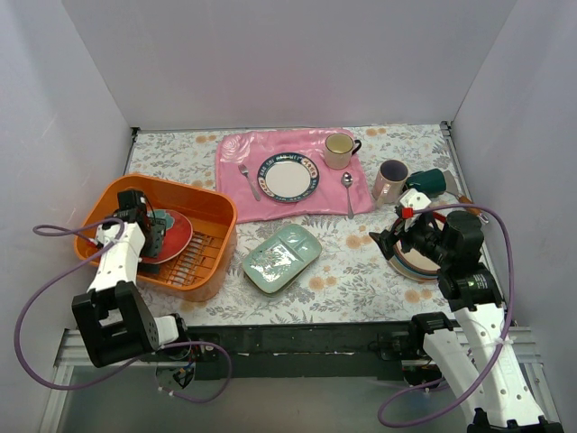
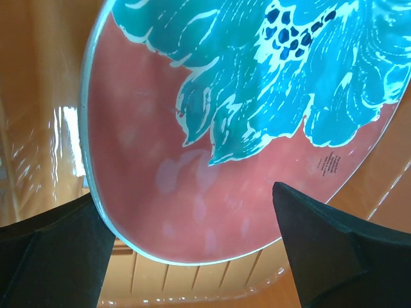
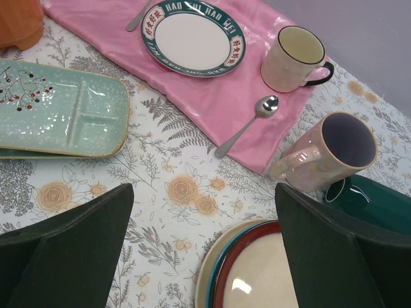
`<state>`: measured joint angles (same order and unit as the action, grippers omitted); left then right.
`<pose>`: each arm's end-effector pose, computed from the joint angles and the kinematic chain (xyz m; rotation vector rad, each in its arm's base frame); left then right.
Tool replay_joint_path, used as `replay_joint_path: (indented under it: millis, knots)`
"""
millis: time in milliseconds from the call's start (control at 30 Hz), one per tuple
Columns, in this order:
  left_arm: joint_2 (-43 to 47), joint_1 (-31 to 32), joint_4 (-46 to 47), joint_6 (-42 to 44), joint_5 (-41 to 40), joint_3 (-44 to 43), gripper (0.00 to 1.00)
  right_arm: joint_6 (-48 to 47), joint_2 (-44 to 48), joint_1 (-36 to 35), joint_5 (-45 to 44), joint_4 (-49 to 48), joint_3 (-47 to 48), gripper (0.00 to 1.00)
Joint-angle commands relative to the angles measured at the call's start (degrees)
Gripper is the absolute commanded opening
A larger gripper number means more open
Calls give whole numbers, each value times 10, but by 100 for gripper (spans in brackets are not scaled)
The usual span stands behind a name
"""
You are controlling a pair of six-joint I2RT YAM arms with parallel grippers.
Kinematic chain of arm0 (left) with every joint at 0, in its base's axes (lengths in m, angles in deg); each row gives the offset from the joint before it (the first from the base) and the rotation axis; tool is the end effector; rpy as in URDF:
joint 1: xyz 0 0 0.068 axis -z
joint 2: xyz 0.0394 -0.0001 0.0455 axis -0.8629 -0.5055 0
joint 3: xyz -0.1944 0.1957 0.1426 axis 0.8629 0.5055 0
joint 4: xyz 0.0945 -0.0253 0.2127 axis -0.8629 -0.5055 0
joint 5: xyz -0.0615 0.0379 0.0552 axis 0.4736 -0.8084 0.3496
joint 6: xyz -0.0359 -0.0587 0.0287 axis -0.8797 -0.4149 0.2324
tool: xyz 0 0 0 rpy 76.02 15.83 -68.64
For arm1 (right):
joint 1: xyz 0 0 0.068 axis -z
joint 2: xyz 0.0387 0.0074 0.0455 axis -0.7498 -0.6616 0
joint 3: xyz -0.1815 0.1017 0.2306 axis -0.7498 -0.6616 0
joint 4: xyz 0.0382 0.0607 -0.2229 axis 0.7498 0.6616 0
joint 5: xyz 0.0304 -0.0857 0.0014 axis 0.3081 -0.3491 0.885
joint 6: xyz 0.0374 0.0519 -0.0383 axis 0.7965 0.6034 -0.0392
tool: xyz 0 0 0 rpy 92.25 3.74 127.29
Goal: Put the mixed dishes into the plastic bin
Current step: Place the plate in the plastic bin.
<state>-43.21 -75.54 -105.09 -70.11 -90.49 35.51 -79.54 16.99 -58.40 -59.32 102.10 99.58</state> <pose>0.1723 0.0657 0.2448 -2.4501 1.2605 -0.0384 0.0941 0.0440 0.3283 -0.7743 1.6102 0.2667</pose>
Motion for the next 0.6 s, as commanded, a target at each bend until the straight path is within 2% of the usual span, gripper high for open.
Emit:
replay_joint_path:
  millis: [0,167,433,567]
  knots:
    - [-1,-5,-34,-19,9,-42,98,8,4,2,3,-28,-5,99]
    - [-22,-5,-64,-25,11,-75,98,8,3,3,4,-28,-4,98]
    - [-124,-5,-190,-43,7,-176,98,8,2,4,2,-30,-4,98]
    - [-141,-5,-197,-32,28,-194,98,8,2,4,3,-32,-2,99]
